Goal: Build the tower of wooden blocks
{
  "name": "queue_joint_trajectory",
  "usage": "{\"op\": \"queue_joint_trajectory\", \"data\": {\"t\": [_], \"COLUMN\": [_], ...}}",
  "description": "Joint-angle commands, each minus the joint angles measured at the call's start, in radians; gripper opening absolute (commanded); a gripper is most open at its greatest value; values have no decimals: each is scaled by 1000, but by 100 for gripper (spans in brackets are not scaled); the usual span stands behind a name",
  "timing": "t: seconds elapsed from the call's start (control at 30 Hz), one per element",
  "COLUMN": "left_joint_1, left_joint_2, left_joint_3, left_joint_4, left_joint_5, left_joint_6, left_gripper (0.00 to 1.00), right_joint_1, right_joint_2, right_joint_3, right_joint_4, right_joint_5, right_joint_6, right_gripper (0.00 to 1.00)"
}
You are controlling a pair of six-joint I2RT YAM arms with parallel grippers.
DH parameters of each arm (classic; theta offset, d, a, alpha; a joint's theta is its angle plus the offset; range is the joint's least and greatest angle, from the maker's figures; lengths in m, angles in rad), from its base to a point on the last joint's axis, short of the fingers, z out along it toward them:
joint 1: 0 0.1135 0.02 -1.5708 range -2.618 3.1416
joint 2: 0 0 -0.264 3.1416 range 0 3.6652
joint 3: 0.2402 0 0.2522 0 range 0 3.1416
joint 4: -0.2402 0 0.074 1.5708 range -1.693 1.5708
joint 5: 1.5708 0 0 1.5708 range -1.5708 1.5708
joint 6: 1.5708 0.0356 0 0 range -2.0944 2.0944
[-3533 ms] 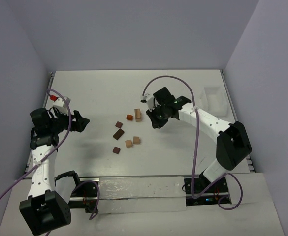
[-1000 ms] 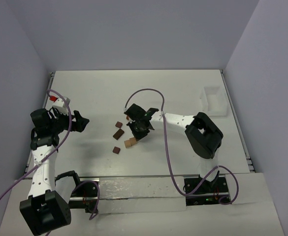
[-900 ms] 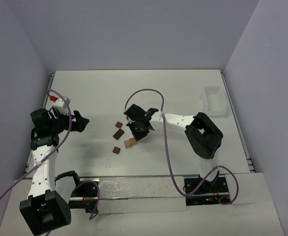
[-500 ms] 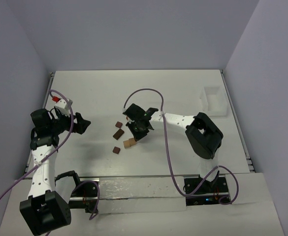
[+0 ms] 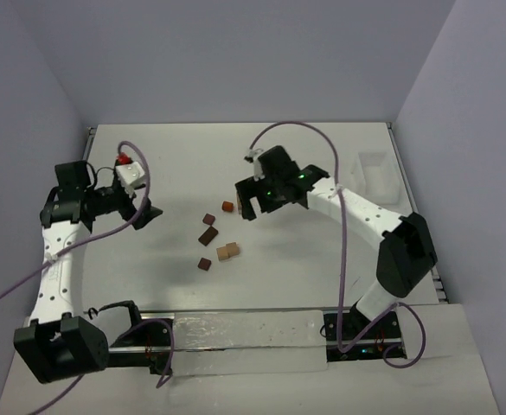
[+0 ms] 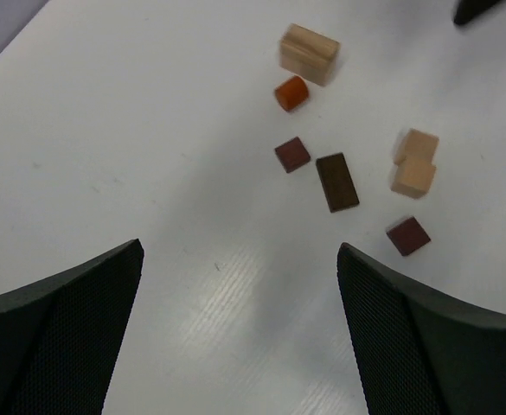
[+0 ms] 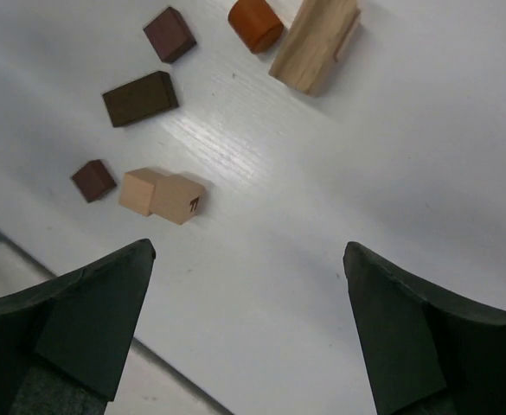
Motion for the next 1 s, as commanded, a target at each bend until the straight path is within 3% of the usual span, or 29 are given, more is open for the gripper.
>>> {"op": "queue_joint_trajectory", "data": {"t": [0.0,0.13,0.4,0.67,0.97], "left_joint_1": [-204,-368,-593,-769,-860], "left_joint_2": [106,202,392,650,767], "left_joint_3": [122,175,247,493,508], "left_joint_4": [-374,-450,-532,-623,-544], "left_joint_5": [-94,-220,-369,-375,-416], "left_joint_6": [553,766,1177,1273,1347], "left_gripper": [99,99,97,95,99], "right_joint_1": [-204,-408,-604,-661,-675], "right_joint_2": [-90,-137,-232,-231,-226], "right_joint_3": [73,90,15,6,20], "right_joint_4": [-74,-118,-142,-158,-180], "right_joint_5": [-220,-406,-546,-582,-624], "right_joint_6": [-100,-178,-237,-261,-256], "right_gripper": [100,100,100,100,100]}}
